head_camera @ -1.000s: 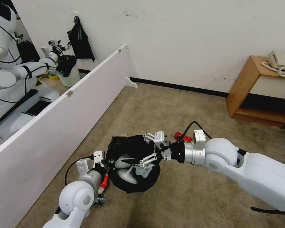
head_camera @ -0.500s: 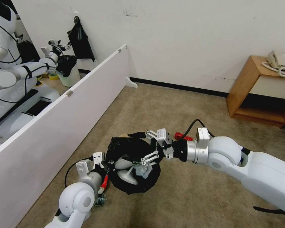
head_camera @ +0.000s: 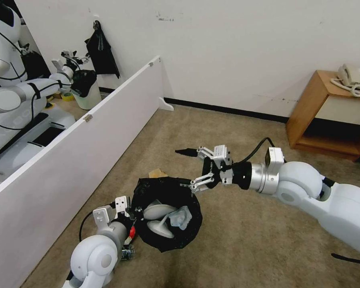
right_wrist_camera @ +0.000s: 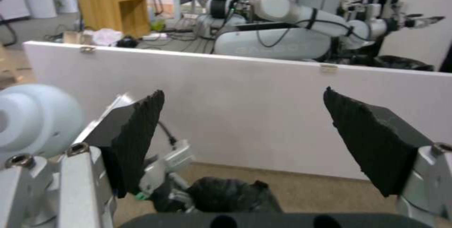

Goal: Pick up the trash bin, then pick up the garbage from the floor and place it into the trash bin.

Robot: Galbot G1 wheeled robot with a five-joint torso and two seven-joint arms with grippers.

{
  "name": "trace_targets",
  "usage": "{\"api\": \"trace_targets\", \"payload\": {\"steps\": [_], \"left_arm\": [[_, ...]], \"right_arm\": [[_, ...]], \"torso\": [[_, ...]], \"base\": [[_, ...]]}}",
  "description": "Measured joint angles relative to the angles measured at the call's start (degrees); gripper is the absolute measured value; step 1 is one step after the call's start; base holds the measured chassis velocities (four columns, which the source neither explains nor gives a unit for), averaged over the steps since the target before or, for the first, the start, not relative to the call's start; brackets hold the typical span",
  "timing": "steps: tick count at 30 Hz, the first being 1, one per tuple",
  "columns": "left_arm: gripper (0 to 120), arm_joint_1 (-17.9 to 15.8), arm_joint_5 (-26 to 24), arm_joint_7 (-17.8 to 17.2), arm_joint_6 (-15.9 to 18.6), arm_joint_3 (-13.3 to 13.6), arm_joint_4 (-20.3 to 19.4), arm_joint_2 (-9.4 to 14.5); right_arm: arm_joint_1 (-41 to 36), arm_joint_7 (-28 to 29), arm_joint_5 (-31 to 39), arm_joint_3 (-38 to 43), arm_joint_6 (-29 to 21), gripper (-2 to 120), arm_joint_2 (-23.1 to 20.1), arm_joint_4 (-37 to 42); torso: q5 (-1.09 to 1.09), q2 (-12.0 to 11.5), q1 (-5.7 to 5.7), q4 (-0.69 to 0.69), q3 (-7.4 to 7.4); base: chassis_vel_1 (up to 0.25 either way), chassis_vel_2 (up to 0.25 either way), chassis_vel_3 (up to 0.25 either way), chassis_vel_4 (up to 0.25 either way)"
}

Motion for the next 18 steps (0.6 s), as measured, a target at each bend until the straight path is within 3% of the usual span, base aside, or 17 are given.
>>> {"api": "trace_targets", "payload": {"steps": [18], "left_arm": [[0,3.9,3.2,0.3,-0.4,-1.7,-1.6,-2.3]], "right_arm": [[-4.0,8.4,1.1,3.1,-0.7,88,0.5,-1.1]], "torso": [[0.0,0.0,0.0,0.0,0.0]], "base": [[0.0,0.0,0.0,0.0]]}}
